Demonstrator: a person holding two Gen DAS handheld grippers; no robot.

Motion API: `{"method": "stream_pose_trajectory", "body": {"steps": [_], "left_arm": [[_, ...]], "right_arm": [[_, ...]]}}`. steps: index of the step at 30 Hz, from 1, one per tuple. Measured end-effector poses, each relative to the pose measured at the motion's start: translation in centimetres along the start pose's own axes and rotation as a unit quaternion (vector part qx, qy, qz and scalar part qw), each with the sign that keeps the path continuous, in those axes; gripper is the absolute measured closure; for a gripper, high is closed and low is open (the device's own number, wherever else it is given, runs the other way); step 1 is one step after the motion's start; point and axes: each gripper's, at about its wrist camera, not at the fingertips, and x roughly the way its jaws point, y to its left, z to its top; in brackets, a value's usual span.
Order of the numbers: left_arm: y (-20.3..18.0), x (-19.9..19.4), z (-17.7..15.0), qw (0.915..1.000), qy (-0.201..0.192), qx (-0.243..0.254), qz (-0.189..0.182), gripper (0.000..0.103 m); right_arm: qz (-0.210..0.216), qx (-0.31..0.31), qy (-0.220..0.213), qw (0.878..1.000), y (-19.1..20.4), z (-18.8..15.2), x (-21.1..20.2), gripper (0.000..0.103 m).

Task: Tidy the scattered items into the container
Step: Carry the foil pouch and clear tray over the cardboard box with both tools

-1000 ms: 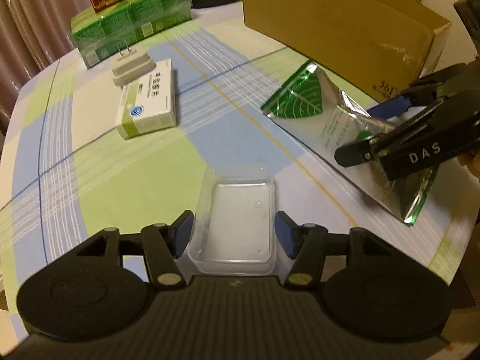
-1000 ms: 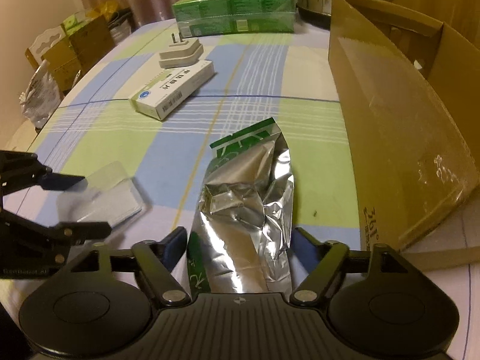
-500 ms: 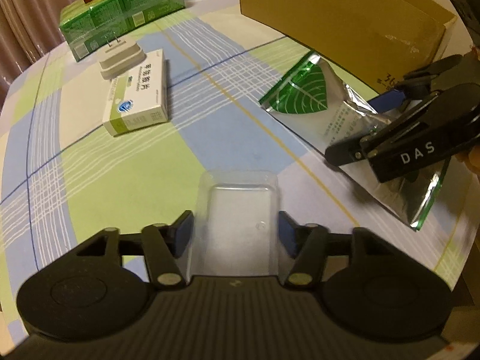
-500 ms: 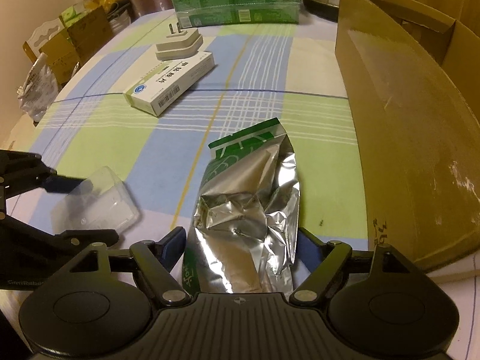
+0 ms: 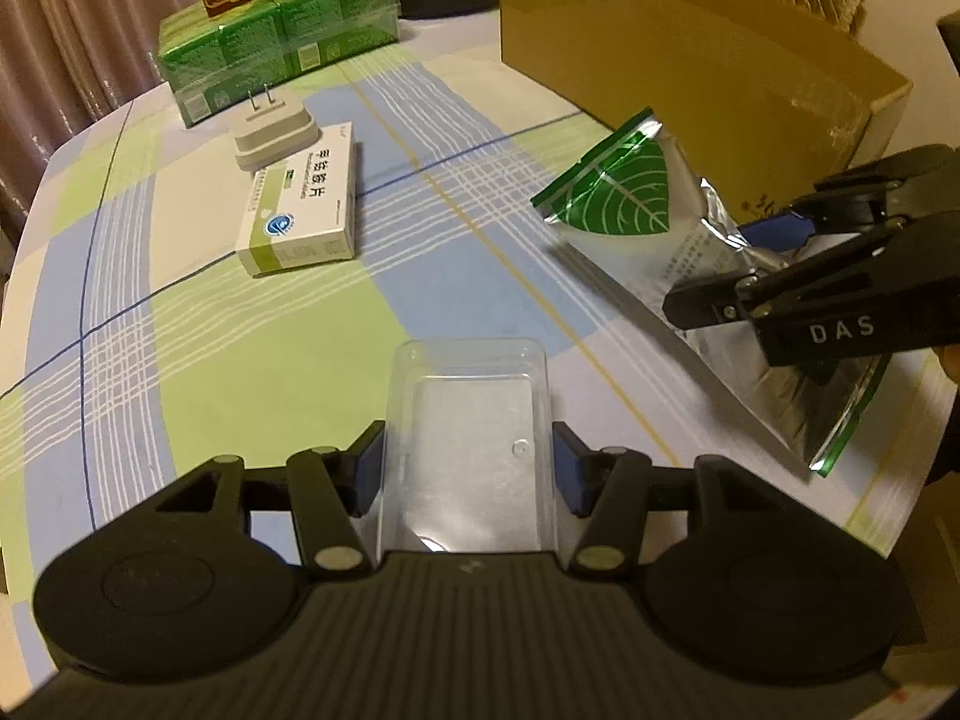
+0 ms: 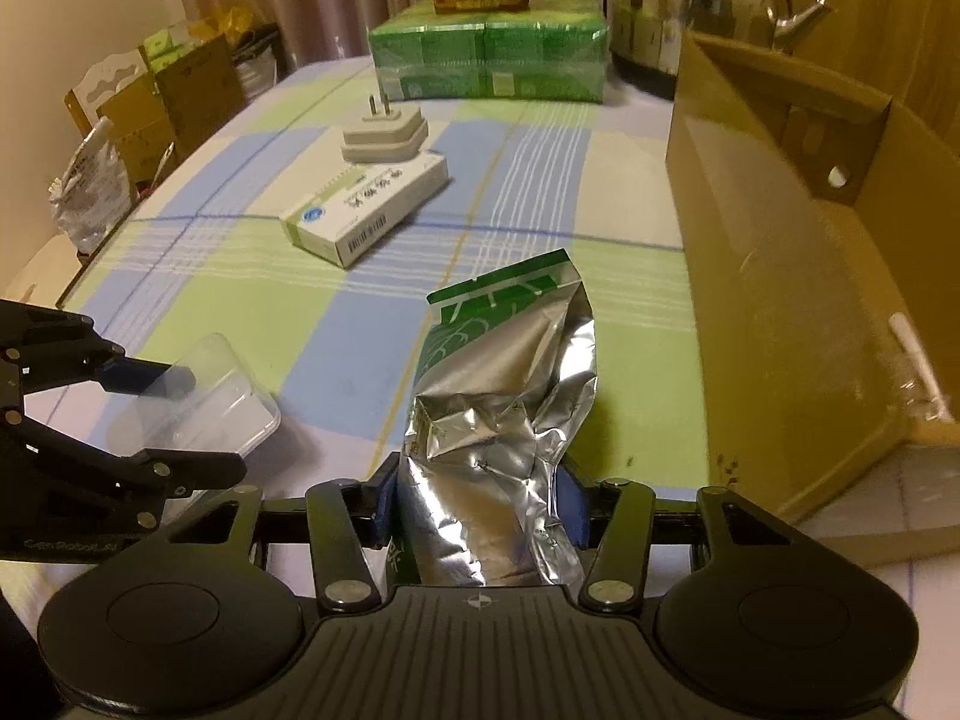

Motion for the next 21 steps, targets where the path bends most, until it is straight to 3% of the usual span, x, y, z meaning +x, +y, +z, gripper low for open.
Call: {"method": "stream_pose_trajectory", "body": {"steps": [13, 21], "left_arm": [[-1.5, -4.1, 3.7, 0.9991, -0.034, 0.002, 0.026, 0.051], [-4.1, -6.1, 7.5, 0.9971, -0.071, 0.017, 0.02, 0.051]], "right_arm": [[-0.001, 0.006, -0.063, 0.998, -0.4, 3.5, -6.1, 0.055], [-0.007, 0.027, -0.116, 0.993, -2.9, 6.9, -11.1, 0.055]]}}
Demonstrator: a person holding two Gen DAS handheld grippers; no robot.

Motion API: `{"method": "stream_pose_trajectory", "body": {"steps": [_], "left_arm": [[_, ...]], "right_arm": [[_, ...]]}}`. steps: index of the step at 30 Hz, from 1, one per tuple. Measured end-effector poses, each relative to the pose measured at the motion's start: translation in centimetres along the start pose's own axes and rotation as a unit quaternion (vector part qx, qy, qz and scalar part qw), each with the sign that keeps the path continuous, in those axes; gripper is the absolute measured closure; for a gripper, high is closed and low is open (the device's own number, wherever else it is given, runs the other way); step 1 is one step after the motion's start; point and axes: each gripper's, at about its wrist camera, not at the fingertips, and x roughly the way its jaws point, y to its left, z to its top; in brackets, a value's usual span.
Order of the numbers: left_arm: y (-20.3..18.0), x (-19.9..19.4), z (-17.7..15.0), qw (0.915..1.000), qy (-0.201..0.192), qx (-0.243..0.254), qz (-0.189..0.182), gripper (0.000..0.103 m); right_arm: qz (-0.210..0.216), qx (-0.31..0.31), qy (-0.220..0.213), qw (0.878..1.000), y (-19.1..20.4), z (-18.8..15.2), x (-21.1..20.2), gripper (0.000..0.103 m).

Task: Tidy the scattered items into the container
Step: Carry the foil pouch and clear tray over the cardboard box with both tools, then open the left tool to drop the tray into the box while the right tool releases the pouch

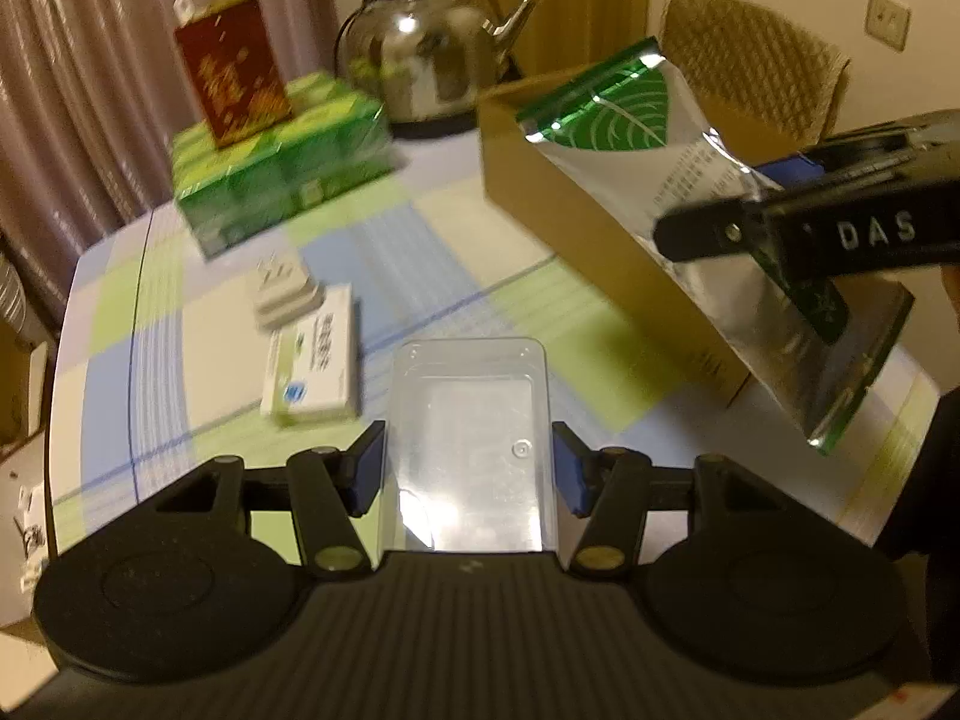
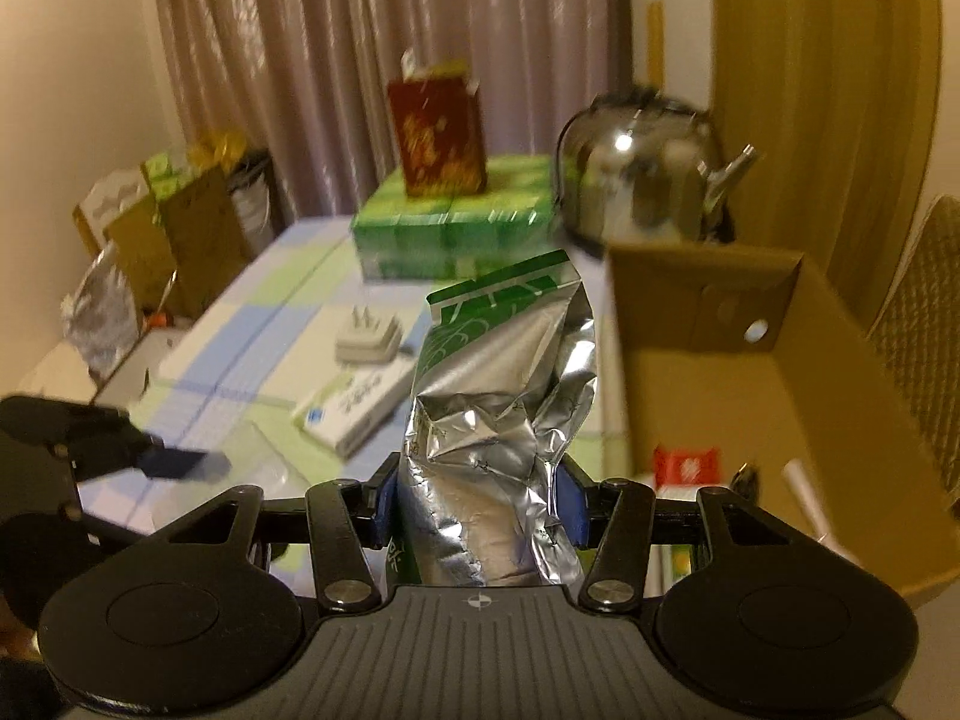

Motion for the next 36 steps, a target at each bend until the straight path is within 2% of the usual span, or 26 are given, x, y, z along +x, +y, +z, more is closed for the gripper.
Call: {"method": "stream_pose_trajectory", "body": {"steps": [9, 18, 28, 36], "left_arm": [[-4.5, -0.1, 5.8, 0.9988, -0.037, 0.025, -0.022, 0.051], [-9.2, 1.8, 10.7, 0.9965, -0.056, 0.023, -0.059, 0.051], [-12.1, 4.6, 13.9, 0.9958, -0.059, 0.015, -0.068, 0.051], [-13.6, 6.6, 14.5, 0.9956, -0.051, 0.021, -0.076, 0.051]], "right_arm": [[-0.046, 0.015, -0.043, 0.998, -5.7, 3.0, -3.7, 0.055], [-0.089, 0.034, -0.037, 0.995, -12.0, 2.9, -4.0, 0.055], [-0.091, 0.052, -0.031, 0.994, -16.5, 2.4, -3.5, 0.055], [-0.09, 0.061, -0.026, 0.994, -18.3, 2.3, -2.6, 0.055]]}}
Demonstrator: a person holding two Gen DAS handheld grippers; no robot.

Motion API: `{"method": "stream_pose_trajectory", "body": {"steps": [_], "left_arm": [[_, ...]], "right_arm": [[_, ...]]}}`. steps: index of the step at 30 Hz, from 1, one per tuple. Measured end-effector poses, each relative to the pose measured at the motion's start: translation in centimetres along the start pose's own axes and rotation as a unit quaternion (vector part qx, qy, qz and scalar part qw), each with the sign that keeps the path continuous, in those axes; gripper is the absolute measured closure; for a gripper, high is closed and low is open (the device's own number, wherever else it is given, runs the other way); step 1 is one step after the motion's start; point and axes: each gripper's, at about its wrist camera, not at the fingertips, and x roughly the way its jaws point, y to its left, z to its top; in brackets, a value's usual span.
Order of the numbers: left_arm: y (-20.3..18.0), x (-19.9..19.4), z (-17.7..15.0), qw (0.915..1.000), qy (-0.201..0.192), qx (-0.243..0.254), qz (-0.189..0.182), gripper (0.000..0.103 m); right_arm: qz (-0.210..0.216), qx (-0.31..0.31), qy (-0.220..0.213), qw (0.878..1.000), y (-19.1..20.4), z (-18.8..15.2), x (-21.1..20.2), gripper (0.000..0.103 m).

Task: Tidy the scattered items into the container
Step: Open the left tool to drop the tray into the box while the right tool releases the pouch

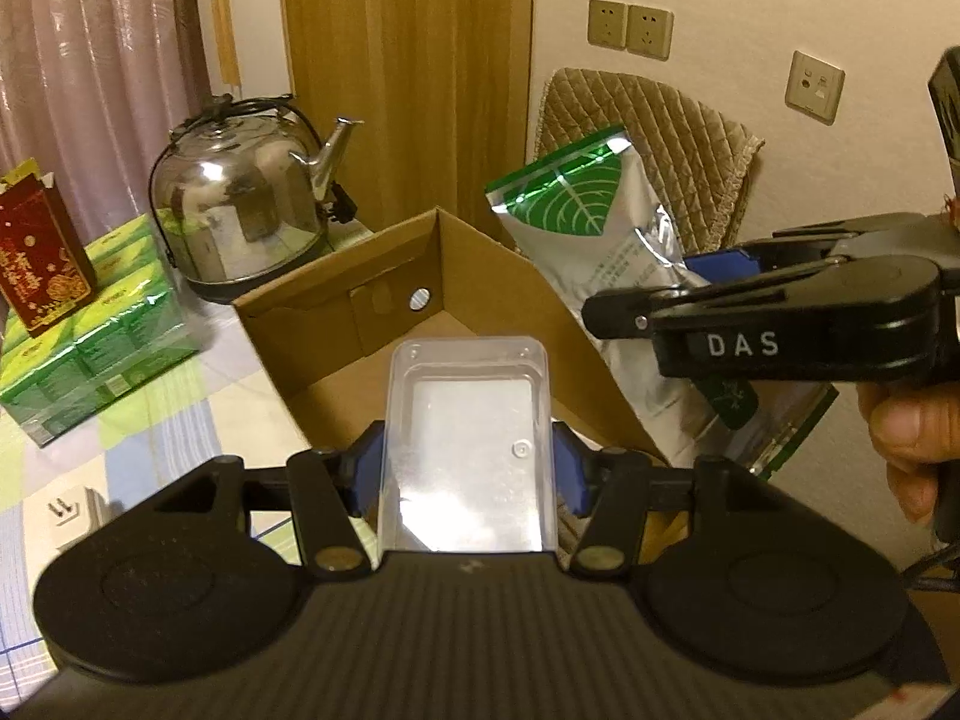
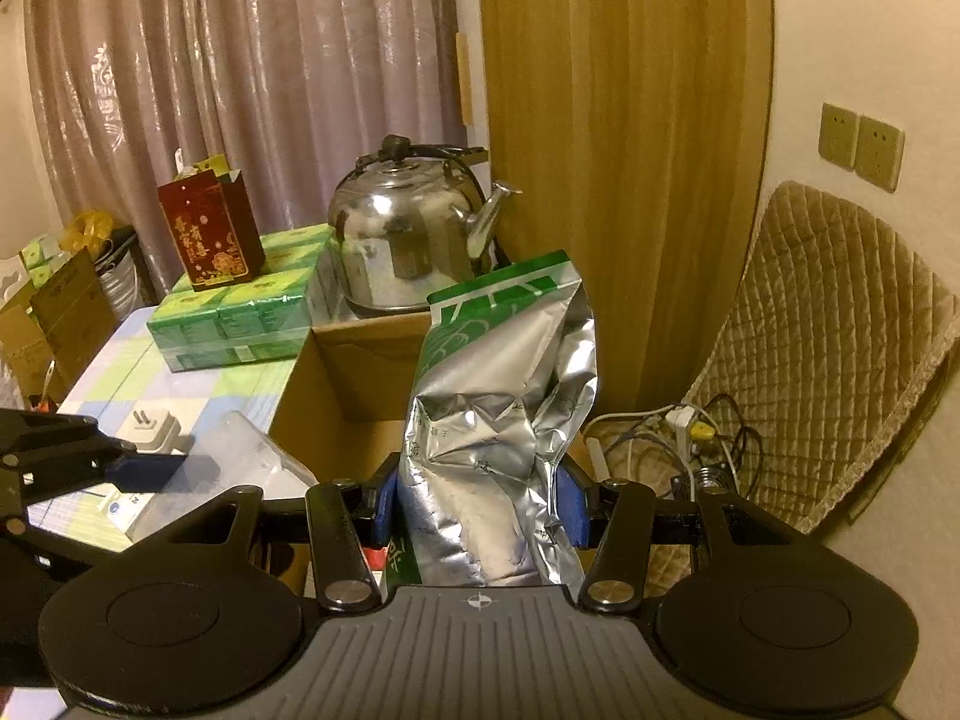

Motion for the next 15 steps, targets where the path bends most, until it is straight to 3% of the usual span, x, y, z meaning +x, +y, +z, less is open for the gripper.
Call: {"method": "stream_pose_trajectory", "body": {"steps": [7, 9, 15], "left_arm": [[-0.3, 1.8, -0.1, 0.9999, 0.01, -0.01, -0.005, 0.051], [-0.3, 2.0, -0.3, 0.9999, 0.007, -0.01, 0.0, 0.038], [0.3, 2.0, -1.2, 0.9999, 0.012, -0.008, 0.007, 0.038]], "right_arm": [[-0.001, 0.0, 0.008, 1.0, -0.6, -0.2, 1.1, 0.055], [-0.002, 0.001, 0.009, 1.0, -0.7, -0.2, 1.3, 0.055], [-0.002, 0.0, 0.016, 1.0, -0.9, -0.5, 1.8, 0.055]]}}
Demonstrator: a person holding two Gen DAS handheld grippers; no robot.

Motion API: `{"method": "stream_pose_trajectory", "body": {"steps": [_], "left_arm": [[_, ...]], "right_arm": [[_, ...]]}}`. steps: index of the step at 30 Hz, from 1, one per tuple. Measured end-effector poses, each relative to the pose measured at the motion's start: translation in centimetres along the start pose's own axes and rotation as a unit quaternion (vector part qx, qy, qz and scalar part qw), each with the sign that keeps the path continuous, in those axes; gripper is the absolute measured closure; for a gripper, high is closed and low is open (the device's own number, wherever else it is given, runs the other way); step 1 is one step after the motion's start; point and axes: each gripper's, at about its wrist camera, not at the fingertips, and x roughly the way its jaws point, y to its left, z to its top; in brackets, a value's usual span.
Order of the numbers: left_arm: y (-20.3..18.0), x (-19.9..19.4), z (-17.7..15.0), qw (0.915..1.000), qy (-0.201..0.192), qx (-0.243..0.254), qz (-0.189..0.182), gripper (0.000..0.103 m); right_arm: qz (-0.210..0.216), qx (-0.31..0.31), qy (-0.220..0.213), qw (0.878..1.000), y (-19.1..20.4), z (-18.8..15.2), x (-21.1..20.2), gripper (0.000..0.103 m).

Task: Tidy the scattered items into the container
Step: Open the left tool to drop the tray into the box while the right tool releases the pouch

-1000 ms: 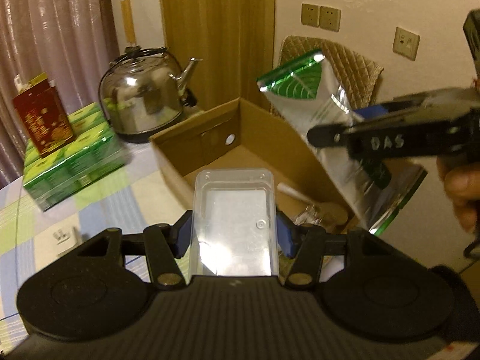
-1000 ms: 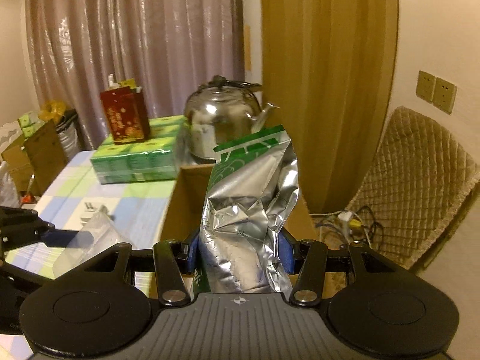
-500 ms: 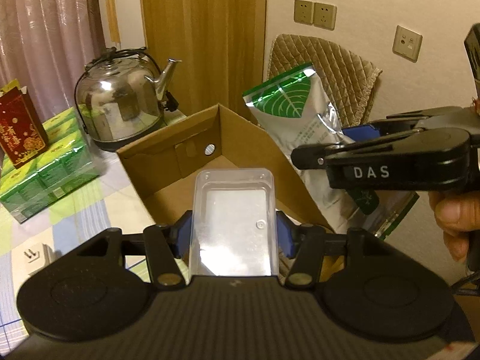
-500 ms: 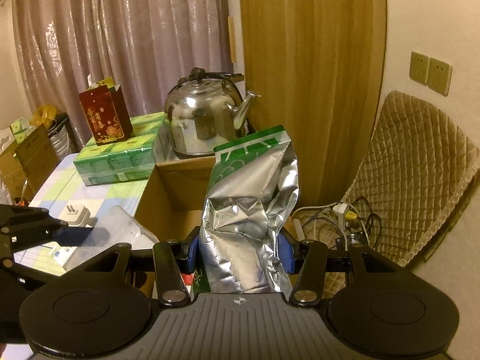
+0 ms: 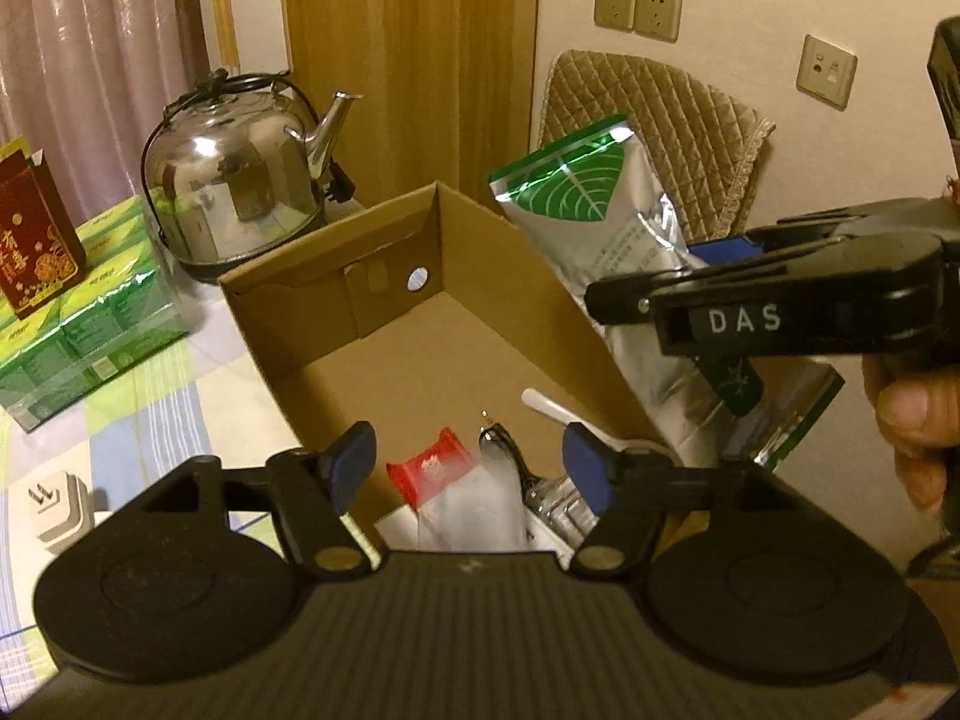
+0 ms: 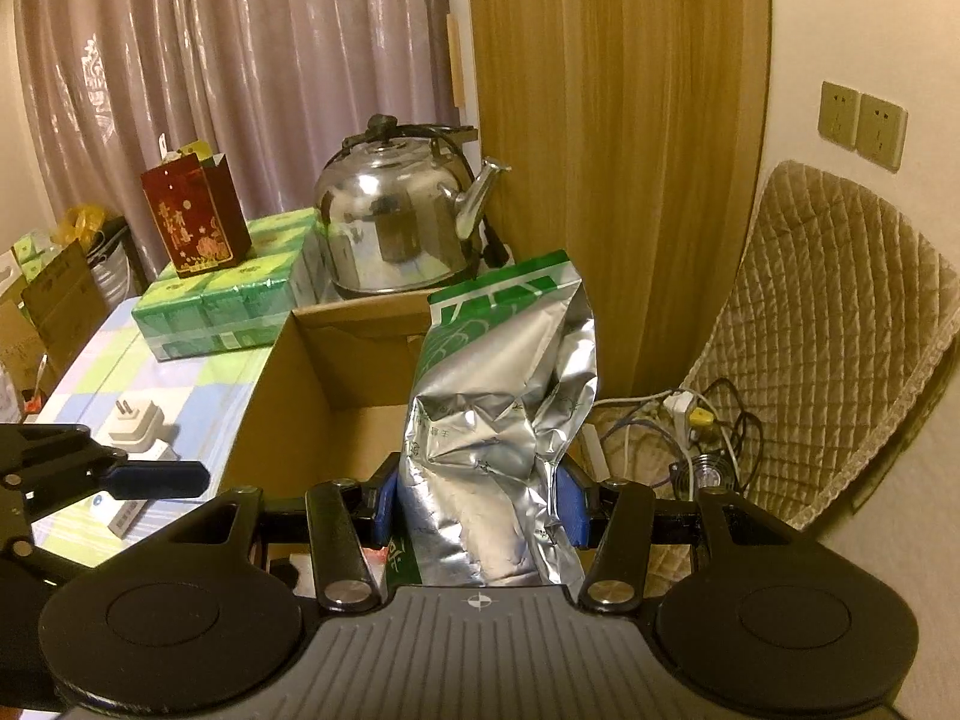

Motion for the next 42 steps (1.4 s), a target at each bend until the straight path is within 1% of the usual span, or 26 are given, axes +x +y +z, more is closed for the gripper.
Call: {"method": "stream_pose_trajectory", "body": {"steps": [7, 14, 20, 25, 28, 29, 30, 32, 40, 42], "left_arm": [[0.9, -0.6, -0.8, 1.0, 0.001, -0.007, 0.006, 0.038], [1.8, -1.2, -1.4, 0.9998, 0.0, -0.016, 0.014, 0.038], [2.6, -1.9, -1.7, 0.9994, -0.005, -0.024, 0.022, 0.036], [3.0, -2.1, -1.8, 0.9993, -0.007, -0.029, 0.024, 0.035], [3.3, -2.0, -1.9, 0.9991, -0.007, -0.032, 0.025, 0.035], [3.4, -2.0, -2.0, 0.9991, -0.007, -0.033, 0.024, 0.034], [3.4, -2.0, -2.1, 0.9991, -0.007, -0.034, 0.022, 0.032], [3.6, -2.1, -2.3, 0.9992, -0.008, -0.036, 0.018, 0.029], [4.3, -2.7, -3.7, 0.9987, -0.002, -0.044, 0.025, 0.029], [4.6, -3.1, -4.1, 0.9985, -0.003, -0.046, 0.029, 0.027]], "right_arm": [[0.004, -0.008, 0.007, 1.0, 0.5, 0.0, 0.6, 0.055], [0.013, -0.025, 0.01, 1.0, 1.5, 0.8, 1.4, 0.055], [0.018, -0.039, 0.016, 0.999, 2.3, 1.6, 2.9, 0.055], [0.016, -0.044, 0.022, 0.999, 2.7, 1.8, 4.1, 0.055], [0.006, -0.042, 0.02, 0.999, 2.8, 1.7, 4.4, 0.054], [0.004, -0.04, 0.022, 0.999, 2.8, 1.8, 4.6, 0.05], [0.004, -0.035, 0.024, 0.999, 2.7, 1.8, 4.8, 0.037], [0.012, -0.023, 0.015, 1.0, 2.3, 1.8, 4.6, 0.025], [0.013, -0.025, 0.015, 0.999, 2.4, 1.2, 3.9, 0.025], [0.014, -0.025, 0.015, 0.999, 2.5, 0.9, 3.6, 0.025]]}}
